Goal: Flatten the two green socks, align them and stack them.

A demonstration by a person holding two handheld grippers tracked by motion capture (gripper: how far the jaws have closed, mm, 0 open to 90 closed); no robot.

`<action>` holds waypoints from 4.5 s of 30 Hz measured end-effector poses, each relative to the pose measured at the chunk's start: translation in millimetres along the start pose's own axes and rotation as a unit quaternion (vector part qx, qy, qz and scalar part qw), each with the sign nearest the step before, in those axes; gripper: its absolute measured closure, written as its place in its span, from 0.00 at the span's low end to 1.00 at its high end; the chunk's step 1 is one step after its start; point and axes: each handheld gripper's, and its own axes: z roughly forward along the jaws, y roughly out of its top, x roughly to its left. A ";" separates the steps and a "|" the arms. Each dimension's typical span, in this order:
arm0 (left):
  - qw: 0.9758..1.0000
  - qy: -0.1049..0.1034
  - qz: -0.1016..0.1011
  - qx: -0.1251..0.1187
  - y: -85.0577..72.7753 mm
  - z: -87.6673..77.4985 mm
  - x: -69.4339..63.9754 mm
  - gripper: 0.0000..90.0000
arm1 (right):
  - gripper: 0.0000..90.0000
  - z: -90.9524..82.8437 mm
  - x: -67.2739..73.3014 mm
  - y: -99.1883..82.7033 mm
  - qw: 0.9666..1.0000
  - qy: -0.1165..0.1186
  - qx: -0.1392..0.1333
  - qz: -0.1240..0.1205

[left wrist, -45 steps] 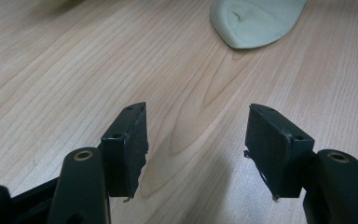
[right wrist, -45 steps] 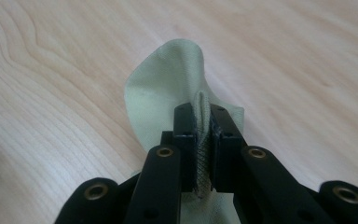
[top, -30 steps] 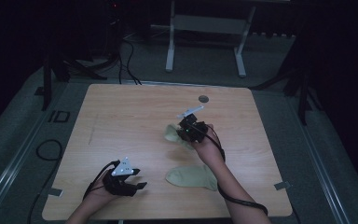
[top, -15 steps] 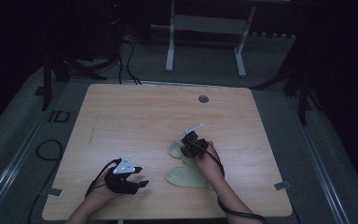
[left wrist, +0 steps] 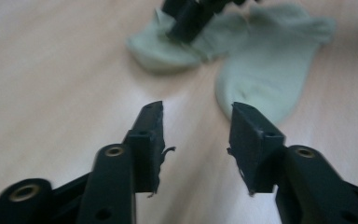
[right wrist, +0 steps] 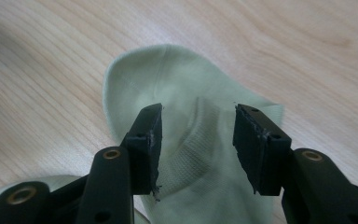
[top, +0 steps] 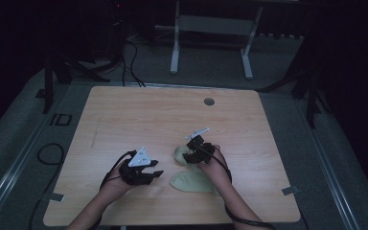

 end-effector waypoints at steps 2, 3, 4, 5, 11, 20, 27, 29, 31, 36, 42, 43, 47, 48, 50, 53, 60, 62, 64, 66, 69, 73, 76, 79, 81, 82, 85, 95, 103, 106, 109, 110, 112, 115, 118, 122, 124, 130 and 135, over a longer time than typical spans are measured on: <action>1.000 0.008 0.007 -0.006 12.9 3.5 0.9 0.72 | 0.63 -2.5 -0.9 0.4 1.000 0.006 -0.006 0.003; 1.000 0.010 0.011 -0.007 19.4 5.9 1.5 0.76 | 0.64 -2.4 -0.8 0.6 1.000 0.006 -0.005 0.004; 1.000 0.013 0.017 -0.008 25.6 8.9 1.5 0.79 | 0.66 -1.8 -0.6 0.8 1.000 0.007 -0.002 0.003; 0.999 0.017 0.027 -0.007 33.1 12.9 1.6 0.81 | 0.66 -0.8 -0.7 0.5 1.000 0.008 0.001 0.003; 0.999 0.016 0.037 0.012 51.8 47.1 8.0 0.94 | 0.68 5.6 -4.2 -3.2 1.000 0.011 0.013 0.008; 0.993 0.018 0.036 0.110 33.1 88.1 18.6 0.99 | 0.86 10.4 -6.7 -3.6 1.000 0.011 0.024 -0.004; 0.992 0.026 0.043 0.115 35.7 87.3 18.8 0.99 | 0.91 4.1 -12.5 -0.4 1.000 0.014 0.022 -0.004; 0.995 0.014 0.025 0.096 39.5 82.1 22.1 0.99 | 0.91 3.0 -13.7 0.3 1.000 0.014 0.021 -0.001; 0.997 0.019 0.019 0.078 45.7 73.7 24.7 0.99 | 0.91 2.9 -14.6 0.5 1.000 0.014 0.021 -0.001; 0.998 0.013 0.026 0.061 60.0 69.8 24.9 0.99 | 0.91 3.8 -14.4 0.3 1.000 0.017 0.022 0.000; 0.993 0.010 0.033 0.111 53.7 99.1 25.6 0.99 | 0.91 4.0 -14.8 1.0 0.999 0.022 0.024 -0.001; 0.992 0.010 0.036 0.121 51.5 103.2 25.3 0.99 | 0.91 4.2 -14.9 1.2 0.999 0.022 0.024 -0.001; 0.993 0.005 0.029 0.112 47.7 105.4 26.9 0.99 | 0.91 0.8 -18.5 2.4 1.000 0.023 0.021 0.001; 0.993 0.006 0.031 0.113 47.7 105.4 26.1 0.99 | 0.91 -1.3 -20.3 2.9 1.000 0.024 0.019 0.004; 0.993 0.007 0.035 0.116 48.1 105.3 26.1 0.99 | 0.91 -4.5 -23.0 3.4 1.000 0.023 0.014 0.007; 0.992 0.012 0.039 0.119 48.8 105.5 24.5 1.00 | 0.91 -17.6 -32.8 6.0 1.000 0.015 0.004 0.014; 0.991 0.014 0.044 0.123 49.9 105.8 23.3 1.00 | 0.91 -36.6 -53.9 4.0 1.000 0.005 -0.007 0.026; 0.991 0.013 0.045 0.124 50.0 105.7 23.2 1.00 | 0.91 -39.7 -60.5 0.2 0.999 0.003 -0.007 0.036; 0.991 0.013 0.046 0.126 50.3 105.7 23.4 1.00 | 0.90 -40.7 -66.9 -4.6 0.999 0.003 -0.005 0.044; 0.991 0.012 0.049 0.127 50.5 105.7 23.2 1.00 | 0.89 -40.8 -73.1 -9.5 0.999 0.000 -0.003 0.051; 0.990 0.010 0.048 0.129 51.3 106.1 23.5 0.99 | 0.78 -41.3 -84.2 -15.9 0.997 -0.008 -0.002 0.072; 0.989 0.014 0.057 0.132 52.5 106.7 22.0 0.99 | 0.78 -45.0 -89.4 -18.0 0.997 -0.011 -0.009 0.078; 0.989 0.013 0.059 0.134 52.8 106.8 22.2 0.99 | 0.87 -45.2 -85.5 -18.1 0.997 -0.009 -0.013 0.069; 0.990 0.012 0.056 0.132 52.2 106.4 22.6 0.99 | 0.94 -36.2 -80.7 -21.0 0.998 -0.006 -0.001 0.059; 0.990 0.012 0.058 0.132 52.2 106.4 22.6 0.99 | 0.97 -26.8 -79.1 -25.2 0.999 -0.005 0.012 0.053; 0.990 0.012 0.057 0.131 52.2 106.7 22.3 0.99 | 0.97 -22.1 -78.8 -27.6 0.998 -0.009 0.018 0.052; 0.988 0.013 0.068 0.139 54.4 107.6 22.8 0.99 | 0.98 -9.3 -81.9 -35.5 0.998 -0.020 0.034 0.055; 0.987 0.014 0.068 0.146 63.4 117.0 26.5 0.99 | 0.97 -14.3 -100.2 -43.8 0.995 -0.021 0.028 0.089; 0.986 0.018 0.065 0.151 66.2 119.2 27.5 0.99 | 0.95 -13.8 -99.3 -42.4 0.996 -0.022 0.030 0.087; 0.985 0.017 0.061 0.157 68.9 120.4 28.8 0.99 | 0.92 -13.5 -99.2 -41.2 0.995 -0.019 0.032 0.089; 0.984 0.025 0.055 0.165 72.3 117.8 26.7 0.88 | 0.88 -14.6 -98.4 -39.6 0.995 -0.013 0.033 0.091; 0.984 0.029 0.056 0.164 73.6 115.0 24.6 0.86 | 0.86 -16.2 -98.1 -39.3 0.995 -0.011 0.029 0.092; 0.986 0.032 0.051 0.155 75.8 107.6 21.2 0.77 | 0.81 -21.1 -96.5 -38.8 0.996 -0.002 0.018 0.092; 0.988 0.021 0.042 0.145 78.1 93.2 18.4 0.74 | 0.77 -27.9 -93.3 -38.4 0.996 0.013 0.012 0.084; 0.989 0.009 0.042 0.144 78.2 78.8 13.6 0.74 | 0.71 -35.2 -89.6 -39.8 0.996 0.022 0.009 0.081; 0.989 -0.001 0.031 0.143 76.1 66.6 8.3 0.72 | 0.66 -42.6 -82.9 -42.4 0.998 0.020 0.007 0.063; 0.990 -0.012 0.024 0.142 70.1 56.4 -0.7 0.67 | 0.64 -50.9 -77.1 -48.4 0.998 0.025 0.003 0.055; 0.986 -0.030 0.015 0.162 51.8 49.9 -17.8 0.64 | 0.63 -66.3 -65.7 -74.0 0.998 0.038 0.000 0.045; 0.985 -0.031 0.010 0.168 42.3 48.4 -30.6 0.58 | 0.61 -78.5 -53.7 -99.6 0.998 0.043 0.000 0.044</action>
